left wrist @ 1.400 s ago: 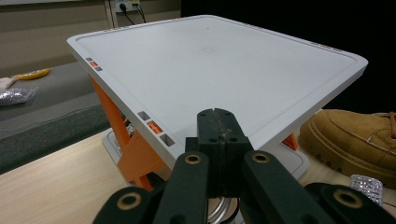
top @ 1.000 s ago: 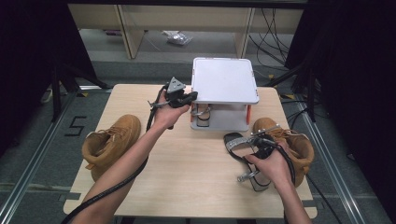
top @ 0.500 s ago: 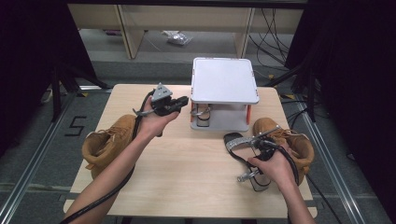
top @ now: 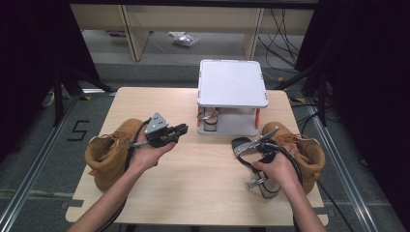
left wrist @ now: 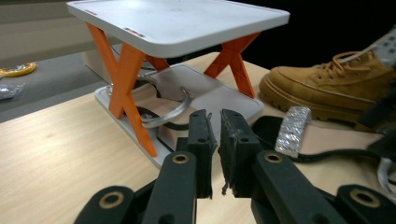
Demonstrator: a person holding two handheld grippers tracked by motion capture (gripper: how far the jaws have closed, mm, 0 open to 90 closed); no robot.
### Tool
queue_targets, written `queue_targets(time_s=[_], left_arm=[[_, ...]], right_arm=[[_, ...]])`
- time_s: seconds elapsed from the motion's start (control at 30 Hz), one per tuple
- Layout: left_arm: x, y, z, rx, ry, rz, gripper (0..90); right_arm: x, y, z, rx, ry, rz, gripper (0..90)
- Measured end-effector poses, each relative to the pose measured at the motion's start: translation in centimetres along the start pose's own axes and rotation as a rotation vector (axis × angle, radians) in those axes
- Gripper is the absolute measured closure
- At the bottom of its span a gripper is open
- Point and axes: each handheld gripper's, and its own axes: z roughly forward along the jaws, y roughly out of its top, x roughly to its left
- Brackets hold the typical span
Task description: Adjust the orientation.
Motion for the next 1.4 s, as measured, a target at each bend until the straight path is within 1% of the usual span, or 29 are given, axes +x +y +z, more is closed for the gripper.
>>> queue_targets(time_s=[0.1, 0.17, 0.23, 0.27, 0.3, 0.33, 0.37, 0.43, 0.47, 0.5, 0.53, 0.57, 0.67, 0.77, 0.8, 0.87, 0.9, 0.93, 0.97, 1.0, 1.03, 1.07, 1.1, 1.2, 1.23, 1.27, 1.3, 1.37, 1.4], left_arm=[[-0.3, -0.5, -0.3, 0.006, -0.011, 0.002, 81.4], [-0.4, -0.8, -0.4, 0.01, -0.015, 0.004, 81.2], [-0.4, -1.1, -0.4, 0.017, -0.017, 0.003, 81.2], [-0.4, -1.2, -0.3, 0.016, -0.018, -0.001, 81.1], [-0.3, -1.3, -0.3, 0.021, -0.013, -0.002, 81.1], [-0.2, -1.4, -0.3, 0.021, -0.012, -0.005, 81.2], [-0.2, -1.5, -0.2, 0.022, -0.012, -0.007, 81.2], [-0.1, -1.5, -0.2, 0.028, -0.008, -0.007, 81.2], [-0.1, -1.6, -0.2, 0.028, -0.009, -0.008, 81.1], [-0.1, -1.5, -0.2, 0.029, -0.01, -0.009, 81.1], [-0.1, -1.5, -0.2, 0.028, -0.01, -0.009, 81.1], [-0.2, -1.5, -0.2, 0.027, -0.011, -0.009, 81.0], [-0.2, -1.5, -0.2, 0.025, -0.014, -0.011, 80.9], [-0.1, -1.5, -0.2, 0.027, -0.013, -0.01, 80.9], [0.0, -1.6, -0.2, 0.028, -0.011, -0.01, 80.9], [0.0, -1.6, -0.2, 0.03, -0.009, -0.01, 80.8], [0.0, -1.6, -0.2, 0.031, -0.009, -0.011, 80.7], [0.0, -1.6, -0.2, 0.03, -0.009, -0.011, 80.5], [0.0, -1.6, -0.2, 0.029, -0.009, -0.012, 80.5], [0.0, -1.6, -0.2, 0.028, -0.01, -0.01, 80.4], [-0.1, -1.6, -0.2, 0.027, -0.012, -0.01, 80.4], [-0.2, -1.6, -0.2, 0.026, -0.013, -0.01, 80.3], [-0.2, -1.6, -0.1, 0.025, -0.015, -0.012, 80.3], [-0.2, -1.6, 0.0, 0.021, -0.025, -0.01, 80.2], [-0.3, -1.6, -0.1, 0.029, -0.016, -0.009, 80.2], [-0.2, -1.6, -0.1, 0.029, -0.018, -0.008, 80.2], [-0.2, -1.6, -0.1, 0.029, -0.017, -0.009, 80.2], [-0.1, -1.7, -0.1, 0.031, -0.015, -0.008, 80.3], [-0.1, -1.7, -0.1, 0.032, -0.014, -0.008, 80.3]], right_arm=[[0.2, 0.3, 0.6, 0.018, -0.017, -0.001, 34.1], [0.3, 0.4, 1.0, 0.04, -0.012, 0.009, 34.1], [0.2, 0.6, 1.5, 0.065, -0.015, -0.001, 34.2], [0.1, 0.7, 1.7, 0.07, 0.035, 0.005, 34.2], [0.2, 0.7, 1.9, 0.087, 0.015, 0.003, 34.2], [0.2, 0.8, 2.1, 0.095, 0.007, 0.009, 34.3], [-0.1, 0.9, 2.4, 0.101, 0.05, 0.005, 34.7], [0.1, 1.0, 2.7, 0.106, 0.005, -0.002, 35.6], [0.2, 1.0, 2.8, 0.093, 0.014, 0.001, 35.9], [0.2, 1.1, 2.9, 0.1, 0.008, 0.004, 36.6], [0.1, 1.2, 3.0, 0.121, 0.024, -0.005, 37.1], [0.1, 1.3, 3.0, 0.128, 0.018, -0.003, 38.4], [0.1, 1.4, 3.0, 0.129, -0.001, 0.029, 41.4], [0.3, 1.4, 2.9, 0.13, -0.007, 0.033, 41.6], [0.3, 1.4, 2.9, 0.144, 0.004, 0.042, 41.5], [0.3, 1.5, 2.9, 0.141, 0.015, 0.063, 41.1], [0.2, 1.5, 2.9, 0.142, 0.04, 0.067, 40.9], [0.3, 1.5, 2.9, 0.138, 0.023, 0.083, 40.7], [0.1, 1.6, 2.8, 0.15, 0.034, 0.089, 40.1], [0.1, 1.7, 2.8, 0.147, 0.037, 0.094, 39.2], [0.0, 1.8, 2.8, 0.159, 0.059, 0.1, 38.3], [0.0, 1.8, 2.9, 0.157, 0.048, 0.091, 37.6], [0.0, 2.0, 3.0, 0.165, 0.059, 0.103, 36.7], [0.0, 2.1, 3.5, 0.176, 0.056, 0.084, 36.2], [0.1, 2.1, 3.7, 0.18, 0.052, 0.078, 36.9], [-0.1, 2.2, 3.8, 0.188, 0.052, 0.055, 39.2], [0.0, 2.3, 3.8, 0.189, 0.04, 0.086, 40.9], [-0.1, 2.3, 3.9, 0.194, 0.043, 0.089, 41.4], [-0.1, 2.3, 3.8, 0.187, 0.033, 0.085, 41.7]])
